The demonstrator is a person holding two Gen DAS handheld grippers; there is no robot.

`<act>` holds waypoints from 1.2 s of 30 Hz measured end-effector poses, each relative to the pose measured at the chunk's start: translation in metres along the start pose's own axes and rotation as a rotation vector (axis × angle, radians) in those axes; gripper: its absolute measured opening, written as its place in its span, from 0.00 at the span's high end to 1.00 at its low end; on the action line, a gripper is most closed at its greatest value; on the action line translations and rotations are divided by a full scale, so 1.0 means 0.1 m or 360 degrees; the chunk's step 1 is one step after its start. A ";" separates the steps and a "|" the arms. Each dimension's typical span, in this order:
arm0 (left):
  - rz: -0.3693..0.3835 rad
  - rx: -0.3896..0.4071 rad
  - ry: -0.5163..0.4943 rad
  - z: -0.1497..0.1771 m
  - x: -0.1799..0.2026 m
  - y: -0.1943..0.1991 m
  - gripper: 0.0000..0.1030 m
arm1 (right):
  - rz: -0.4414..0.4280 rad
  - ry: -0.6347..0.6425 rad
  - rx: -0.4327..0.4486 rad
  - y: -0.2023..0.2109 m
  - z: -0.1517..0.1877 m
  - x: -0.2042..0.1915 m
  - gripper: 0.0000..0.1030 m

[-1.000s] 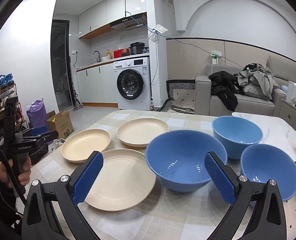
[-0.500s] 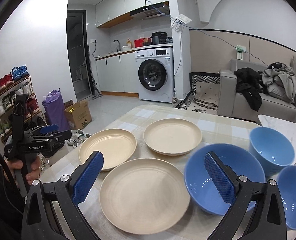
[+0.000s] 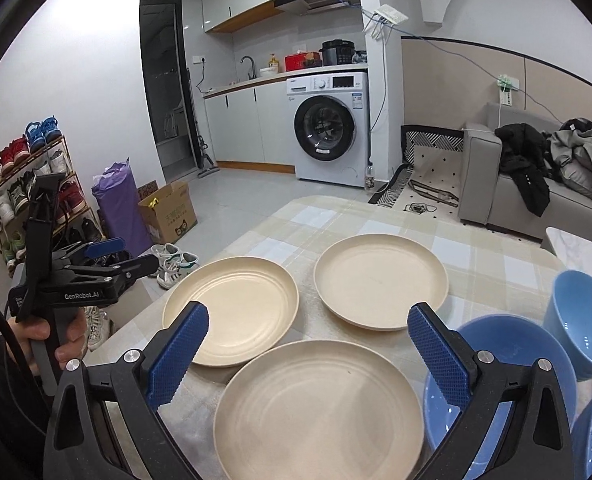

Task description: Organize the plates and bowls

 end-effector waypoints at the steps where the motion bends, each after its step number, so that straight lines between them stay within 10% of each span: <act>1: 0.0001 -0.0015 0.0009 0.00 -0.01 -0.06 0.01 | -0.0005 0.0000 -0.0021 -0.07 -0.02 0.00 0.01; 36: 0.0012 -0.0434 0.0114 0.44 -0.16 -1.47 0.26 | -0.0157 -0.0188 -0.0530 -2.07 0.09 0.18 0.33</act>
Point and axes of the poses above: each gripper's, at about its wrist camera, not at the fingertips, and y roughly against the way its jaws point, x to its right, z to its underside, the point moved 1 cm from there along -y, roughly the way its jaws point, and after that the axes turned 8 degrees about -z, right-handed, at the moved point
